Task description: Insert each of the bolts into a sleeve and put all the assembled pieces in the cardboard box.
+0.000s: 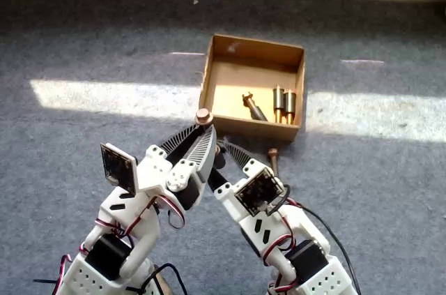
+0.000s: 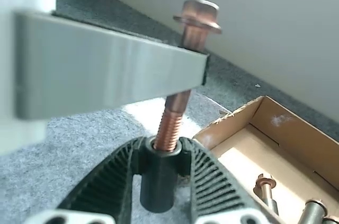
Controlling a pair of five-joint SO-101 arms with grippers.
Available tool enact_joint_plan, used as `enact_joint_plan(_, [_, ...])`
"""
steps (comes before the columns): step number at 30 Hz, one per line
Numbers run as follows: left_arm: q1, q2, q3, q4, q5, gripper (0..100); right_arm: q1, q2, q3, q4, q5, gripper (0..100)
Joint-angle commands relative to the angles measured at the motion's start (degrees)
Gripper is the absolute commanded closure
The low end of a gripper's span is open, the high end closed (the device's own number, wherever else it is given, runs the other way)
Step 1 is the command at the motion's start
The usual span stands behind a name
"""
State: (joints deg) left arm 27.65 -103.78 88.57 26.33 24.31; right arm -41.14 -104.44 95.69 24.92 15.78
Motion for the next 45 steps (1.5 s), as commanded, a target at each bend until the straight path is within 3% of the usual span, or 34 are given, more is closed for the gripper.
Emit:
enact_joint_plan(1, [1.0,-0.7,-0.5,2.1,-1.0,99,0.6,-0.7,5.7,-0.2,0.4,99.3])
enact_joint_plan(7, [1.1,-0.7,-0.3,3.0,-0.9,99,4.2,-0.7,5.7,-0.4,0.4,99.3])
enact_joint_plan(12, [5.5,-0.7,-0.8,7.7,-1.1,99,4.4,-0.7,5.7,-0.3,0.4,99.3])
enact_joint_plan(19, [6.0,-0.5,-0.2,10.0,-1.1,99,4.5,-0.7,5.7,-0.2,0.4,99.3])
enact_joint_plan(25, [10.2,-0.6,2.6,10.0,-9.5,99,5.5,-0.7,5.7,-0.1,0.4,99.3])
enact_joint_plan(33, [10.2,-0.6,2.6,10.0,-9.6,99,9.1,-0.7,5.7,0.0,0.4,99.3])
enact_joint_plan(39, [8.3,-0.6,2.5,11.2,-9.2,88,9.2,-0.7,5.7,2.4,0.4,99.3])
enact_joint_plan(45, [7.4,-0.6,2.5,11.7,-9.2,87,9.2,-0.7,5.7,2.9,0.4,99.3])
